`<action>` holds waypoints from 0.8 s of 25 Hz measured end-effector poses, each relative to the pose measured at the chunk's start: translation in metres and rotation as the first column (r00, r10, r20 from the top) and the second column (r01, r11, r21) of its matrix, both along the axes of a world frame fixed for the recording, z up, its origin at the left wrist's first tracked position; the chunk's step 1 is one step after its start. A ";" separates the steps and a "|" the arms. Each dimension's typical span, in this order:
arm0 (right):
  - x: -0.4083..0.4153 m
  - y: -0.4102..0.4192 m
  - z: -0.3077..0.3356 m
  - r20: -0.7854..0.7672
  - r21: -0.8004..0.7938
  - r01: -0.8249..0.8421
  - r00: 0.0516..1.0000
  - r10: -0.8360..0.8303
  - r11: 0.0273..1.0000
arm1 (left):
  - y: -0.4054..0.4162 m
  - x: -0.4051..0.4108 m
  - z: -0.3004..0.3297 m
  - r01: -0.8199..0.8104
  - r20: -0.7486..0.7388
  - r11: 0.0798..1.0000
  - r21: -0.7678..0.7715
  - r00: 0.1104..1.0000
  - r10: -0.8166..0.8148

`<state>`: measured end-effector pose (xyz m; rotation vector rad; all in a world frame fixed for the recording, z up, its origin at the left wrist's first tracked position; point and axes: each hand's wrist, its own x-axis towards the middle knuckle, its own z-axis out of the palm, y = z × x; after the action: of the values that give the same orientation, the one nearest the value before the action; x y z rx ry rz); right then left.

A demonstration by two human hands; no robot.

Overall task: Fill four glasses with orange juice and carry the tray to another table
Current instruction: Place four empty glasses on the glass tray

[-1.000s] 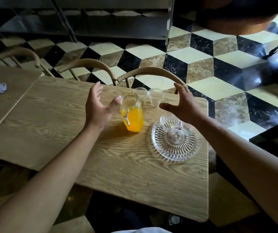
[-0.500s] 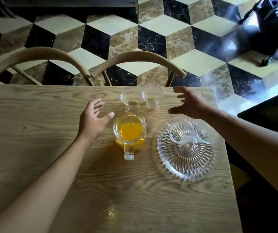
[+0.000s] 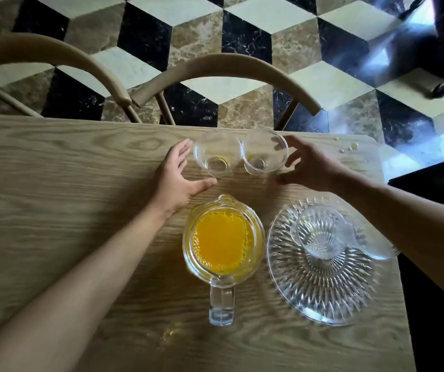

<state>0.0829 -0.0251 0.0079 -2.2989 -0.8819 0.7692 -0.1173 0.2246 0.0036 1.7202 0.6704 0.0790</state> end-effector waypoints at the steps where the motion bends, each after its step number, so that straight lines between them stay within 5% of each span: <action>1: 0.000 0.004 -0.002 -0.007 0.012 -0.016 1.000 0.016 1.000 | -0.001 0.002 0.000 0.020 0.005 1.000 -0.007 1.000 -0.020; 20: -0.008 0.009 0.032 -0.070 0.295 0.067 0.996 -0.048 0.953 | -0.009 0.012 0.065 -0.041 0.161 0.999 0.031 0.986 0.036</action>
<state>0.0746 -0.0164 0.0402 -2.0165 -0.8365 0.6317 -0.1051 0.2153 0.0685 1.7132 0.5856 0.2552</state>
